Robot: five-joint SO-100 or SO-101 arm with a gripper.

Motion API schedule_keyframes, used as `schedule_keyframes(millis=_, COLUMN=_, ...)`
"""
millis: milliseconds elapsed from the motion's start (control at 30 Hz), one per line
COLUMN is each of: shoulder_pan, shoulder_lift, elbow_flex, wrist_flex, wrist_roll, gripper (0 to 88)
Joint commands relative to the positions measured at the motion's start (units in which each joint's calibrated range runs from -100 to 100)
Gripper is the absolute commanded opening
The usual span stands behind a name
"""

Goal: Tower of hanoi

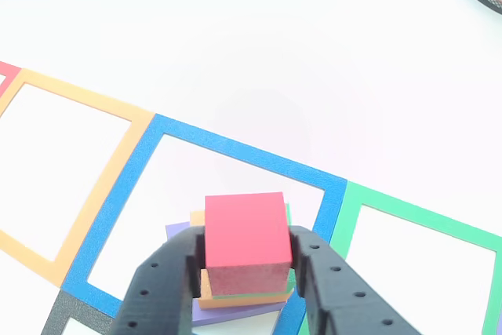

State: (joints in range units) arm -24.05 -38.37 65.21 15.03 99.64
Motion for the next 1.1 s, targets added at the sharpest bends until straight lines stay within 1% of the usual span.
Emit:
schedule_keyframes(millis=0, shoulder_pan=0.1, shoulder_lift=2.9, elbow_flex=-2.4, wrist_flex=-5.1, wrist_roll=0.4, gripper=2.6)
schedule_keyframes(millis=100, shoulder_pan=0.4, shoulder_lift=5.9, elbow_flex=-2.7, wrist_flex=-8.6, wrist_roll=0.4, gripper=2.6)
schedule_keyframes(millis=233, shoulder_pan=0.6, shoulder_lift=7.7, elbow_flex=-3.3, wrist_flex=-10.1, wrist_roll=0.4, gripper=2.6)
schedule_keyframes(millis=1067, shoulder_pan=1.3, shoulder_lift=6.9, elbow_flex=0.7, wrist_flex=-11.6, wrist_roll=0.4, gripper=2.5)
